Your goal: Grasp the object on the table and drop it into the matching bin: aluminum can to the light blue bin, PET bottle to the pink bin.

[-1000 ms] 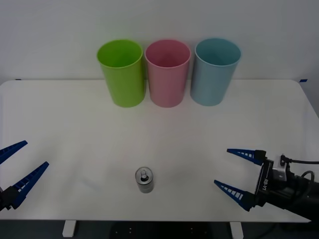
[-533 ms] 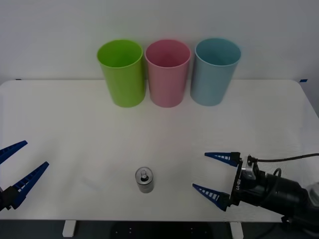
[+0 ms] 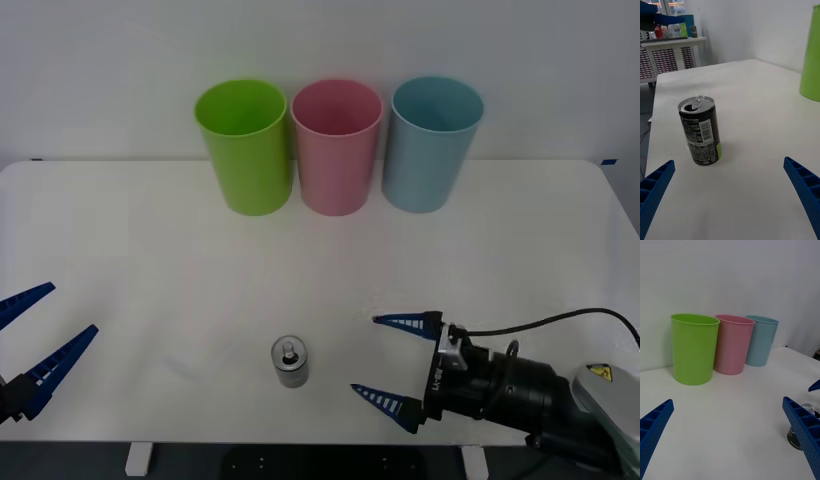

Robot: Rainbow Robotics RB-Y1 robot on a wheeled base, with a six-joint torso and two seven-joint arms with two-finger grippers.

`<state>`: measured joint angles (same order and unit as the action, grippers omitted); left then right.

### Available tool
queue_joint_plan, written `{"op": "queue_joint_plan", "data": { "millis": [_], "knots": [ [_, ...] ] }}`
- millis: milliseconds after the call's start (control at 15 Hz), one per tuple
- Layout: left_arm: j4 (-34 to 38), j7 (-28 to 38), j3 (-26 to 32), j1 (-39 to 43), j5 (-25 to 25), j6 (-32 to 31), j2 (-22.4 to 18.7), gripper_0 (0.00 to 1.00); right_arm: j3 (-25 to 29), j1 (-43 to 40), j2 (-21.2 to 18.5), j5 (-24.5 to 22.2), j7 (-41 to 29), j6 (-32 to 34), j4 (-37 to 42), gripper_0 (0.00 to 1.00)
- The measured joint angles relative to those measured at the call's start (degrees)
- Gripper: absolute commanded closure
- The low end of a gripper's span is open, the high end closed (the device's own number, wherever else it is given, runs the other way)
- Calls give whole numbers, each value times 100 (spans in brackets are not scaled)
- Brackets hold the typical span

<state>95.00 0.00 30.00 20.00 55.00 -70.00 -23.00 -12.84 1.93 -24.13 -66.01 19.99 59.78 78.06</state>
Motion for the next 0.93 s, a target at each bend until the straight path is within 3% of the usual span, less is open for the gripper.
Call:
{"op": "queue_joint_plan", "data": {
  "millis": [267,933],
  "knots": [
    [0,0,0,0,0,0,0,0,-85,76,301,-374,54,-120,1,0],
    [0,0,0,0,0,0,0,0,-876,251,440,-379,172,-844,5,0]
  ]
}}
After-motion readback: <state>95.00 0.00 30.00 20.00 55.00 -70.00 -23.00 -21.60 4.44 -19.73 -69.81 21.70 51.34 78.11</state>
